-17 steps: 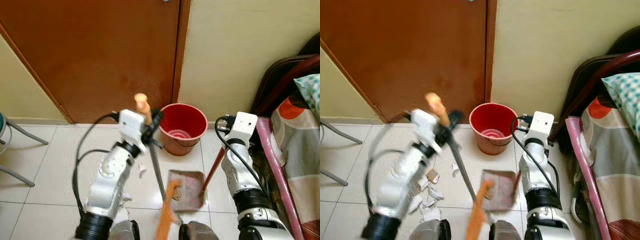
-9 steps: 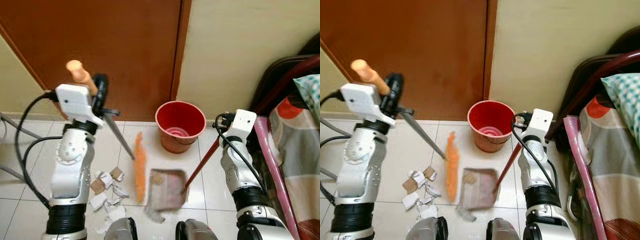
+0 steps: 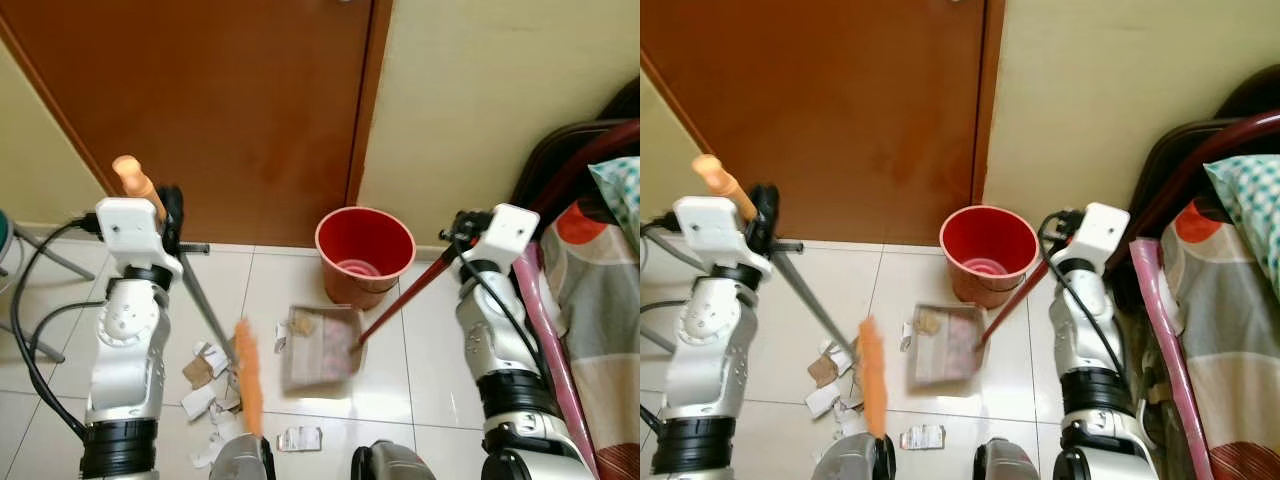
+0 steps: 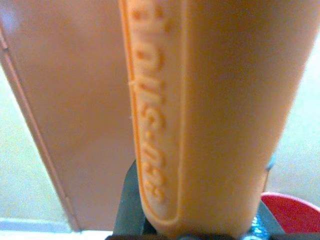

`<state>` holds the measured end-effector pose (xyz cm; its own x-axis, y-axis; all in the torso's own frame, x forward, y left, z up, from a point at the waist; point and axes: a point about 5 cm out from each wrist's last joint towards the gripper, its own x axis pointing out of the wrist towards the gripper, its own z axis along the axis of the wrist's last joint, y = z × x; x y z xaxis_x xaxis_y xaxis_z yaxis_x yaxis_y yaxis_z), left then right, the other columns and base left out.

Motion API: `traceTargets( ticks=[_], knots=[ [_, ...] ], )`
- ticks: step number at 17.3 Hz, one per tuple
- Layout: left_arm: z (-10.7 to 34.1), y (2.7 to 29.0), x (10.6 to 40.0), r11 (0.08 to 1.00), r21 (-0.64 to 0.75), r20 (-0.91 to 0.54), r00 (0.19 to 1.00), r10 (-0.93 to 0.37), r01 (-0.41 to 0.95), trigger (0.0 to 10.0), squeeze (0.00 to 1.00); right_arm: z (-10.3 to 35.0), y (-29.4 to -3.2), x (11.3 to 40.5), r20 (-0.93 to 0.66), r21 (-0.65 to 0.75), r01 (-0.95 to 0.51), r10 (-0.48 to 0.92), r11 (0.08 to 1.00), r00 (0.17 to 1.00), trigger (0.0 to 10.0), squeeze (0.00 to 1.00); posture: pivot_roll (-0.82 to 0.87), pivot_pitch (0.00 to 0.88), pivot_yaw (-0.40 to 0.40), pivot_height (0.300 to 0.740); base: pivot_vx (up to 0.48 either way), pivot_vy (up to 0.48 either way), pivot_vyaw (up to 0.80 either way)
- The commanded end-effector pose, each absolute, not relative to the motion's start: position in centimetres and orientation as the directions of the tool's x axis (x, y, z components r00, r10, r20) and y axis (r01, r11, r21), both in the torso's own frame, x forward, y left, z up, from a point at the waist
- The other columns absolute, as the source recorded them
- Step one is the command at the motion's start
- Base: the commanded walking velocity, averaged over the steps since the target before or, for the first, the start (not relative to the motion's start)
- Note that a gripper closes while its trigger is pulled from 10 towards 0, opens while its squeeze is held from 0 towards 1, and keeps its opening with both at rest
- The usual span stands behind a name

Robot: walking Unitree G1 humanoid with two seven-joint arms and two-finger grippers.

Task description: Sweep floor

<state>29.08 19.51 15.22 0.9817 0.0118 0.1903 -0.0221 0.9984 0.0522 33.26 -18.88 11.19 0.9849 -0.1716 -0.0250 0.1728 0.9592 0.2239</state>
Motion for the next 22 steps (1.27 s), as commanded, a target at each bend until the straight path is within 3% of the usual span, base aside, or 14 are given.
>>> traceTargets(
  ticks=[1, 5, 12, 15, 22],
  knots=[
    [16.5, 19.6, 29.2, 0.997, 0.067, 0.262, 0.965, 0.027, -0.045, 10.0, 0.00, 12.5, -19.1, 33.2, 0.018, 0.266, 0.149, -0.159, 0.952, 0.987, 10.0, 0.00, -0.05, 0.008, -0.016, 0.740, 0.000, 0.000, 0.00],
    [15.6, 20.0, 29.2, 0.995, 0.045, 0.240, 0.968, 0.071, -0.084, 10.0, 0.00, 14.8, -18.3, 34.1, 0.050, 0.354, 0.114, -0.140, 0.928, 0.989, 10.0, 0.00, -0.05, 0.000, -0.024, 0.740, 0.000, 0.000, 0.00],
    [14.7, 18.1, 29.1, 0.999, 0.014, 0.220, 0.975, 0.033, -0.037, 10.0, 0.00, 20.9, -17.8, 36.4, 0.163, 0.495, 0.052, -0.151, 0.867, 0.975, 10.0, 0.00, -0.05, 0.000, -0.022, 0.740, 0.000, 0.000, 0.00],
    [14.0, 16.5, 28.8, 1.000, 0.002, 0.206, 0.978, -0.015, 0.015, 10.0, 0.00, 24.6, -19.5, 37.3, 0.263, 0.481, 0.038, -0.185, 0.876, 0.947, 10.0, 0.00, -0.05, 0.000, -0.019, 0.740, 0.000, 0.000, 0.00],
    [13.8, 16.8, 28.9, 1.000, -0.014, 0.193, 0.981, -0.003, 0.006, 10.0, 0.00, 29.4, -23.9, 37.1, 0.388, 0.435, 0.093, -0.280, 0.896, 0.878, 10.0, 0.00, -0.05, 0.000, -0.016, 0.740, 0.000, 0.000, 0.00]
  ],
)
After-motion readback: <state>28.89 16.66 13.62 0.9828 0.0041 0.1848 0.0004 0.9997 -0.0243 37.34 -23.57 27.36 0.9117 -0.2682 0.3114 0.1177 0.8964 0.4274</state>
